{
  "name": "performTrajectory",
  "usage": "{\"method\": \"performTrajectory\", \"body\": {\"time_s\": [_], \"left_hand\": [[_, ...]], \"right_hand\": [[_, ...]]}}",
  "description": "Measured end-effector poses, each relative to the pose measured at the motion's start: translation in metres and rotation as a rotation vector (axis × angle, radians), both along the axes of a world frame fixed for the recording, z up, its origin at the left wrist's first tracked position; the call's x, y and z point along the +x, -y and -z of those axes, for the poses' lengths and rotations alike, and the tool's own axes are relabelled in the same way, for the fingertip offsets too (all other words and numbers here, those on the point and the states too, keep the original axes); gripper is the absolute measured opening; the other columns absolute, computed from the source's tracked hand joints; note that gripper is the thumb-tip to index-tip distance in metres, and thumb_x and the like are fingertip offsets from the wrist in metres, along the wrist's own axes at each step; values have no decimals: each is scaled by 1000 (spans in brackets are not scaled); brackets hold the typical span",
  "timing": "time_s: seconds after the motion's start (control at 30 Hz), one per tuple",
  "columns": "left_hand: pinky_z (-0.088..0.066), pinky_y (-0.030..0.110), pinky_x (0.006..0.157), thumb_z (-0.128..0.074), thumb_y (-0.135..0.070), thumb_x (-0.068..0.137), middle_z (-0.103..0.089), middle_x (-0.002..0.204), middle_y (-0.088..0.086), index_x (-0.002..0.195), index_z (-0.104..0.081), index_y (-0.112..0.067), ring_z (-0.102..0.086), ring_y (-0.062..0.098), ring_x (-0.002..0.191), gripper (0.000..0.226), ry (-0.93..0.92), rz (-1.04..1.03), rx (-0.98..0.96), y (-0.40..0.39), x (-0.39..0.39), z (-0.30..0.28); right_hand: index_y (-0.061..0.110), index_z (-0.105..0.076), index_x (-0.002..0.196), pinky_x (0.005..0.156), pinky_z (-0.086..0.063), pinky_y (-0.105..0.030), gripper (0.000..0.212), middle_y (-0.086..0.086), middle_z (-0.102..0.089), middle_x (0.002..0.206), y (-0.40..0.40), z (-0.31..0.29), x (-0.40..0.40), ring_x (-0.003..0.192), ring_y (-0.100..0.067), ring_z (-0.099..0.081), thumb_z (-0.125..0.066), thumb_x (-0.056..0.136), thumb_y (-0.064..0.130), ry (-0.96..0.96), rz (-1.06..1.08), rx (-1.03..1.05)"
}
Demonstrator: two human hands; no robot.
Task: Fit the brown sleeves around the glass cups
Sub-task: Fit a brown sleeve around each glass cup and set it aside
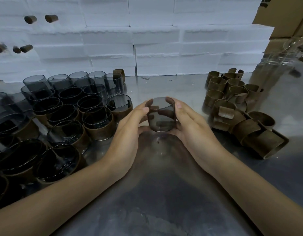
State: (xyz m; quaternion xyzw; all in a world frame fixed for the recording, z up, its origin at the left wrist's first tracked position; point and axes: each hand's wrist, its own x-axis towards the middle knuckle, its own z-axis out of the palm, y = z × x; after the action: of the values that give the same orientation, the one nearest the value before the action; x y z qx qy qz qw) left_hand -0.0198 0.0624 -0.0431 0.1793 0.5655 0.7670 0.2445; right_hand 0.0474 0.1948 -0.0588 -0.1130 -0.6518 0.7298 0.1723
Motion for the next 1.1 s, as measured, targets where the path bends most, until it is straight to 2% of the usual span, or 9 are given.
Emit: {"method": "performTrajectory", "body": {"time_s": [0.1, 0.23, 0.3, 0.4, 0.6, 0.7, 0.87, 1.0, 1.1], "left_hand": [[-47, 23, 95, -32, -5, 107, -67, 135, -6, 142, -55, -19, -67, 6, 107, 44, -84, 36, -53, 4, 9, -3], [-56, 27, 97, -61, -29, 96, -74, 120, -6, 128, -67, -36, -67, 21, 118, 33, -206, 34, -62, 12, 7, 11], [-57, 28, 96, -72, -42, 84, -74, 123, 0, 131, -65, -31, -70, 20, 115, 49, -190, 7, -72, 10, 4, 14], [-55, 39, 102, -83, -33, 85, -71, 128, 9, 135, -59, -19, -70, 25, 117, 57, -160, -46, -47, 8, 5, 14], [-60, 31, 86, -75, -37, 77, -78, 107, 8, 128, -56, -11, -74, 25, 106, 60, -120, -39, 79, 10, 5, 13], [-61, 33, 87, -75, -40, 79, -77, 100, 8, 120, -59, -12, -73, 24, 99, 53, -113, -47, 99, 11, 4, 13], [-57, 39, 93, -46, -28, 106, -74, 100, 8, 105, -60, -14, -71, 23, 98, 20, -72, -99, 95, 10, 1, 10], [-61, 33, 85, -34, -12, 111, -76, 113, 7, 123, -61, -11, -73, 22, 104, 30, -120, -50, 63, 10, 2, 9], [-53, 45, 105, -45, -17, 109, -63, 143, 1, 147, -52, -23, -65, 23, 124, 39, -166, 1, -27, 10, 3, 10]], "right_hand": [[7, -63, 130, 101, -55, -40, 49, -15, -73, 122, -4, -9, 1, 112, -26, -72, -47, 103, 46, 37, -79, -200], [1, -59, 133, 96, -59, -36, 57, -20, -75, 115, -6, -13, 4, 106, -32, -74, -43, 103, 47, 97, -189, -248], [4, -57, 137, 97, -58, -36, 53, -19, -74, 119, -6, -12, 5, 109, -30, -73, -43, 105, 44, 89, -207, -228], [13, -57, 142, 102, -55, -38, 44, -11, -71, 129, -4, -10, 5, 117, -24, -70, -48, 106, 38, 68, -202, -113], [17, -61, 139, 100, -56, -34, 47, -2, -72, 127, -1, -10, 8, 118, -16, -69, -62, 95, 35, 30, -195, -2], [18, -61, 138, 109, -50, -43, 43, -5, -71, 130, -1, -10, 10, 123, -19, -66, -62, 98, 31, 14, -231, 63], [20, -57, 141, 111, -48, -48, 61, -13, -73, 123, -2, -10, 10, 119, -27, -68, -70, 84, 38, 41, -226, 12], [8, -62, 136, 100, -55, -39, 57, -17, -72, 125, -1, -12, 9, 116, -30, -70, -67, 87, 37, 13, -207, -150], [4, -63, 133, 94, -59, -33, 55, -16, -72, 124, -3, -14, 8, 115, -27, -71, -65, 91, 39, 2, -191, -242]]}}
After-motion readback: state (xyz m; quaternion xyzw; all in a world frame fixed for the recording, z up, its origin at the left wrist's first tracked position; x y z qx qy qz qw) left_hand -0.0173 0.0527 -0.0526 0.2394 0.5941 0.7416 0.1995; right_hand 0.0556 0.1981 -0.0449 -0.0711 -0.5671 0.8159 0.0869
